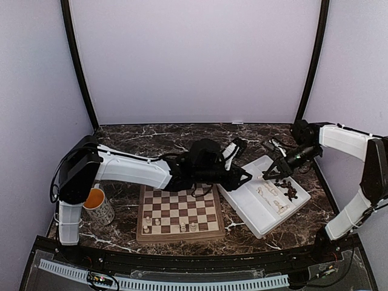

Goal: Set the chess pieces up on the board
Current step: Pick up the pawn from the storage box, then pass from the right arm to the left

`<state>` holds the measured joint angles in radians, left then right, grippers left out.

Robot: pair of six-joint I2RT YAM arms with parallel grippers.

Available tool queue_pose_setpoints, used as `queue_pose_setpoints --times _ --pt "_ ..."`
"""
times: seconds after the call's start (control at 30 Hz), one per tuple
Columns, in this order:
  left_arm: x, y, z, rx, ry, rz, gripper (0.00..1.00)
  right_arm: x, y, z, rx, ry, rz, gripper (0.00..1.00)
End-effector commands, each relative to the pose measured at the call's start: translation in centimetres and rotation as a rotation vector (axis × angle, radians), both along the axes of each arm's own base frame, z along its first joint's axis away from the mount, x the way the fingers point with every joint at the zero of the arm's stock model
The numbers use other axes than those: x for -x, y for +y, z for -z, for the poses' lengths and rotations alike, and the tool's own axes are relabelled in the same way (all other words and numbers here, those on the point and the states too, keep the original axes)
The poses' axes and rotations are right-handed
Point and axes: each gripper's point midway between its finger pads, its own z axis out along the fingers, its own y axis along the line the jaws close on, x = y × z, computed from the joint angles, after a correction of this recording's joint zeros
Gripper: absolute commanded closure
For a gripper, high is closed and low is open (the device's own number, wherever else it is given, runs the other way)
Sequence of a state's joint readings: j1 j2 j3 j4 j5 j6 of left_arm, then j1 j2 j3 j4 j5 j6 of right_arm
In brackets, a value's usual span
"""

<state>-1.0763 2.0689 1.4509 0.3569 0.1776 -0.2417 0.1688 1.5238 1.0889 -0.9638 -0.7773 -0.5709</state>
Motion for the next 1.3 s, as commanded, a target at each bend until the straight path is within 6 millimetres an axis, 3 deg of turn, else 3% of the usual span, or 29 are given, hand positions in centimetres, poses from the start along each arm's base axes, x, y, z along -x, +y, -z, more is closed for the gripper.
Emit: queue_pose_setpoints --times 0.0,0.13,0.5,1.03,1.13,1.27 --pt "-0.1 -2.7 -4.2 0.102 -0.075 0.03 0.63 0.0 0.8 -1.8 -0.089 0.021 -0.013 0.91" --pt "-0.2 -3.9 -3.3 0.079 -0.078 0.047 0.62 0.0 0.9 -2.1 -0.107 0.024 -0.015 0.91" --pt "0.4 -4.8 -1.6 0.022 -0.078 0.08 0.63 -0.1 0.9 -2.6 -0.125 0.027 -0.015 0.91" --pt "-0.3 -4.8 -1.4 0.02 -0.082 0.044 0.87 0.1 0.9 -2.3 -0.126 0.035 -0.018 0.91" --pt "-0.2 -4.7 -1.5 0.009 -0.08 0.046 0.91 0.1 0.9 -2.4 -0.129 0.035 -0.017 0.88" --pt "0.1 -4.2 -2.7 -0.021 -0.094 0.061 0.93 0.1 0.0 -3.4 -0.138 0.028 -0.01 0.75"
